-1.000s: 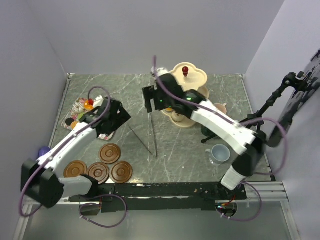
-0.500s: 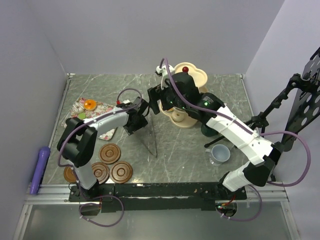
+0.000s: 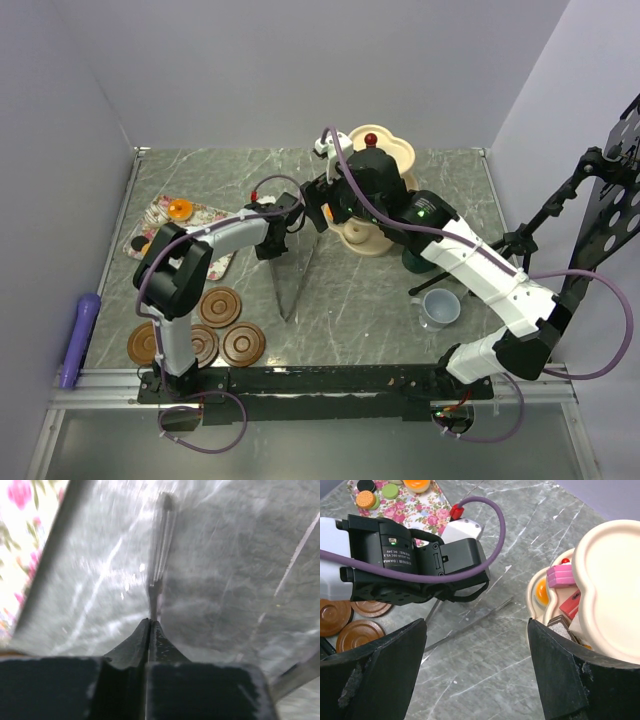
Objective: Serve the afternoon tea
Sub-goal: Adjust the clamp at the center of the board.
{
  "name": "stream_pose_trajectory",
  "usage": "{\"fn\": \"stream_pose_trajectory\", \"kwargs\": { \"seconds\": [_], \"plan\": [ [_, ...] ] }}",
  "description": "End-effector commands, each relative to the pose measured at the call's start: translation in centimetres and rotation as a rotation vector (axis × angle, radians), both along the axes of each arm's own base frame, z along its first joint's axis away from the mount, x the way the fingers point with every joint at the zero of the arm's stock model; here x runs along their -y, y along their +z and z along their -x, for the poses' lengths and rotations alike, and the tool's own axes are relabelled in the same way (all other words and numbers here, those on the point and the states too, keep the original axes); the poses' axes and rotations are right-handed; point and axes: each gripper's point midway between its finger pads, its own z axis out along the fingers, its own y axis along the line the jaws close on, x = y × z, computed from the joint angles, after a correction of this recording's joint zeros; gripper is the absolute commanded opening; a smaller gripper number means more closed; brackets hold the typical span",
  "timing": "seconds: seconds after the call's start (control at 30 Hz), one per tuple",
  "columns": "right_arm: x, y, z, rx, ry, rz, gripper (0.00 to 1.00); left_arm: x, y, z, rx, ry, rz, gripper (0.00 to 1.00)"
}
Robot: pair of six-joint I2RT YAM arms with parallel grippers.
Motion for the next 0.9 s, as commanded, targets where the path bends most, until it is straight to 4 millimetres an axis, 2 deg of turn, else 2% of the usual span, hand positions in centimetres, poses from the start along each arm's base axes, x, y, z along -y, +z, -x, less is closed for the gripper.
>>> {"fn": "stream_pose_trajectory", "kwargs": {
  "seconds": [0.0, 0.13, 0.23, 0.27, 0.37, 0.4, 0.43, 0.5, 0.57, 0.63, 0.7, 0.77, 0.87],
  "plan": [
    [0.6, 1.4, -0.2, 0.036, -0.023, -0.033, 0.88, -1.0, 0.4, -2.5, 0.087, -0.202, -0.143, 0.01],
    [0.7, 0.8, 0.3, 0.001, -0.032, -0.04, 0.88, -0.5, 0.7, -3.8, 0.136, -0.341, -0.177, 0.01],
    [1.3, 0.3, 0.4, -0.01, -0.056, -0.035, 0.88, -0.2, 1.8, -4.8, 0.205, -0.43, -0.2, 0.01],
    [1.5, 0.2, 0.5, -0.012, -0.062, -0.034, 0.88, 0.0, 2.2, -4.9, 0.225, -0.452, -0.196, 0.05],
    [1.8, 0.3, 0.6, -0.018, -0.074, -0.034, 0.88, 0.2, 3.8, -5.3, 0.279, -0.465, -0.176, 0.27],
    [1.9, 0.4, 0.7, -0.017, -0.072, -0.034, 0.88, 0.3, 4.4, -5.2, 0.293, -0.459, -0.162, 0.37],
    [2.0, 0.5, 0.8, -0.015, -0.074, -0.036, 0.88, 0.5, 5.2, -5.0, 0.315, -0.456, -0.138, 0.51],
    [2.2, 1.0, 0.8, -0.001, -0.077, -0.041, 0.88, 0.6, 6.7, -4.5, 0.358, -0.435, -0.086, 0.7],
    [2.4, 1.1, 0.7, 0.006, -0.084, -0.034, 0.88, 0.9, 8.0, -3.5, 0.386, -0.419, -0.012, 0.8],
    [2.6, 1.3, 0.7, 0.015, -0.085, -0.019, 0.88, 1.3, 9.3, -2.3, 0.413, -0.413, 0.066, 0.86],
    [2.9, 1.3, 0.5, 0.022, -0.092, 0.0, 0.88, 1.8, 9.6, -0.8, 0.413, -0.428, 0.137, 0.93],
    [3.0, 1.3, 0.4, 0.025, -0.098, 0.004, 0.88, 2.3, 9.5, 0.9, 0.409, -0.446, 0.167, 0.96],
    [2.9, 1.2, 0.3, 0.02, -0.095, 0.008, 0.88, 3.1, 8.0, 3.5, 0.361, -0.494, 0.16, 0.96]
  ]
}}
